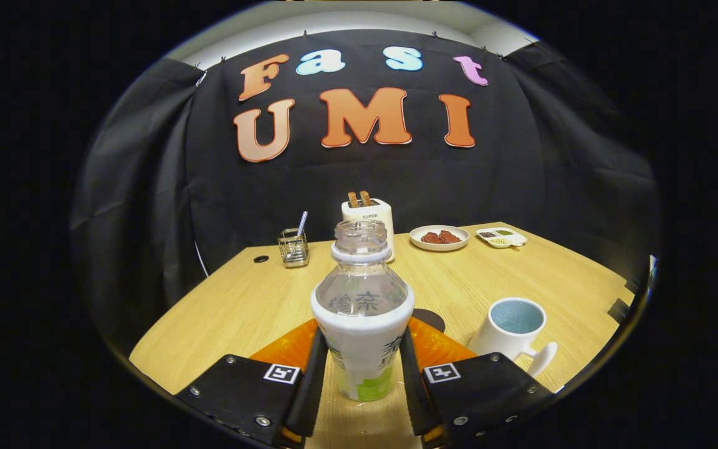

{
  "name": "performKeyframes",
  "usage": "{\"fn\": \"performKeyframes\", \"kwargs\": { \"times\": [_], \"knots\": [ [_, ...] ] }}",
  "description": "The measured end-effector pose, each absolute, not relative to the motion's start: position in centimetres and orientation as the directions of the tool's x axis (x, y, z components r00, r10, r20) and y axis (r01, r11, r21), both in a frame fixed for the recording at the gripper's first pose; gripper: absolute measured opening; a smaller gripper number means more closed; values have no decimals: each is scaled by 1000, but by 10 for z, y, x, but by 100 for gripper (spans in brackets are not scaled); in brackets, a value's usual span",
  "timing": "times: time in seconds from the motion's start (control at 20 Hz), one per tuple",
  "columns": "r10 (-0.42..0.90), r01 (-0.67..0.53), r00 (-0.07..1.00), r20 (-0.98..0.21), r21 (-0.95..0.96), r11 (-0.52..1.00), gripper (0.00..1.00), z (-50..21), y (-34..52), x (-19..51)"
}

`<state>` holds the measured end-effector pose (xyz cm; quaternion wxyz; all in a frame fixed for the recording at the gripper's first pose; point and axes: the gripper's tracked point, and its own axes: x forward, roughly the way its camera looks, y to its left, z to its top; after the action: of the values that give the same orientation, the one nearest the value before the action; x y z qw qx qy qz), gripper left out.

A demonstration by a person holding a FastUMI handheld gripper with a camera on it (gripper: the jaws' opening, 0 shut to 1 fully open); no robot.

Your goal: Take the bottle from table, then pour the juice into the cup, finally place the bottle on the coaster

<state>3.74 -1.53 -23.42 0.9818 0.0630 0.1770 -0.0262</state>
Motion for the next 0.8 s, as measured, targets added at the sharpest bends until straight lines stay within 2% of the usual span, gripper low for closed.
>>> {"fn": "performKeyframes", "kwargs": {
  "times": [0.4,0.8],
  "knots": [
    [17,94,950,-311,340,936,58,-209,-24,45],
    [30,145,965,-261,621,770,58,-194,-41,60]
  ]
}}
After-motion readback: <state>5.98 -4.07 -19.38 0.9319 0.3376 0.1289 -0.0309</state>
